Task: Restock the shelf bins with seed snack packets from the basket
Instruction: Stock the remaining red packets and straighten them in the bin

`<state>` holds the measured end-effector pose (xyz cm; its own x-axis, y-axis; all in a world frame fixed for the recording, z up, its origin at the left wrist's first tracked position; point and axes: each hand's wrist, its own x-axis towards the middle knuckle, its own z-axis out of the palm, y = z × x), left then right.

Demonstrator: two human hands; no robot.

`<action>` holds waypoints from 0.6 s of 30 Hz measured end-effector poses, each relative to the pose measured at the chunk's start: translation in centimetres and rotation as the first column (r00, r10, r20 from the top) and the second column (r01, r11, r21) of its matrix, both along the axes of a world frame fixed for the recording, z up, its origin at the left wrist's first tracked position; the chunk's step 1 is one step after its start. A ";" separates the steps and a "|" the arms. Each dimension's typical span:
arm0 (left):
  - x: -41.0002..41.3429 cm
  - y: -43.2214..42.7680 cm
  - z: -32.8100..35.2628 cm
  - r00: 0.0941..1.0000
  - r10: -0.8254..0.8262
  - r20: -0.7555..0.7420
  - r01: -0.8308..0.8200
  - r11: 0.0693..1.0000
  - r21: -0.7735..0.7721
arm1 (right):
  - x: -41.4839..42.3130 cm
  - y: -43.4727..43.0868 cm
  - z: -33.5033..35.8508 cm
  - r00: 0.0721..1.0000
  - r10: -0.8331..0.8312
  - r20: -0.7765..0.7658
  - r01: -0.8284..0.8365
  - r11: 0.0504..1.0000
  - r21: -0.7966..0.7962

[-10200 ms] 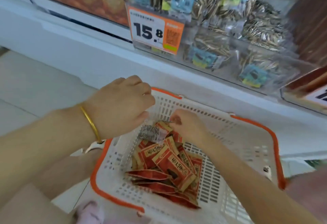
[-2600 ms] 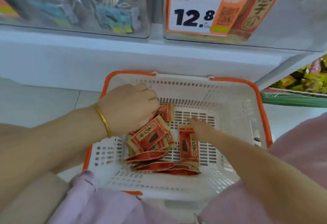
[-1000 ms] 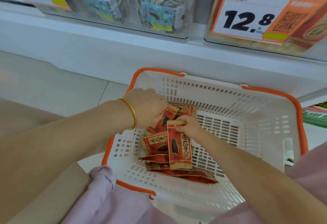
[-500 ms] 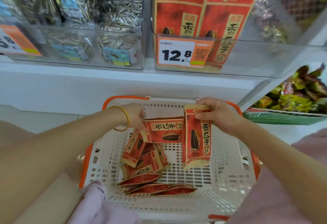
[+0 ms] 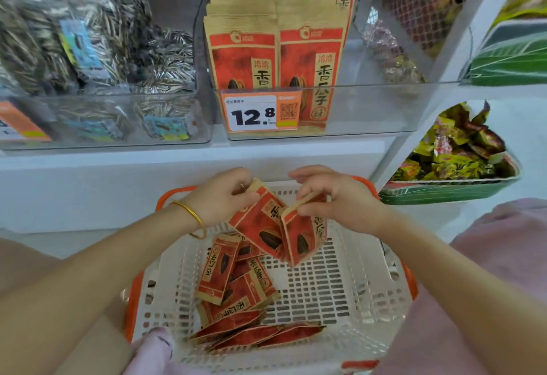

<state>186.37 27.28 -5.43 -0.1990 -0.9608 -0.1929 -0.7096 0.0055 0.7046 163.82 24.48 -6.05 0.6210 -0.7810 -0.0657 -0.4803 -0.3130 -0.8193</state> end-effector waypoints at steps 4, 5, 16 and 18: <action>-1.9 0.2 1.0 0.994 0.027 -0.103 -0.029 0.999 -0.019 | 1.2 0.5 -0.3 0.993 -0.054 0.104 0.050 0.998 0.032; -2.3 0.3 1.4 0.989 0.053 -0.137 -0.058 0.998 -0.033 | 1.2 0.5 -0.1 0.987 -0.086 0.137 0.080 0.996 0.047; -5.3 -0.2 6.0 0.993 0.039 -0.111 -0.057 0.984 -0.168 | -0.5 1.9 3.2 0.829 -0.379 0.411 0.315 0.924 0.217; -6.0 -0.9 7.7 0.993 0.022 -0.118 -0.048 0.973 -0.224 | -2.0 2.0 3.8 0.828 -0.345 0.442 0.173 0.907 0.384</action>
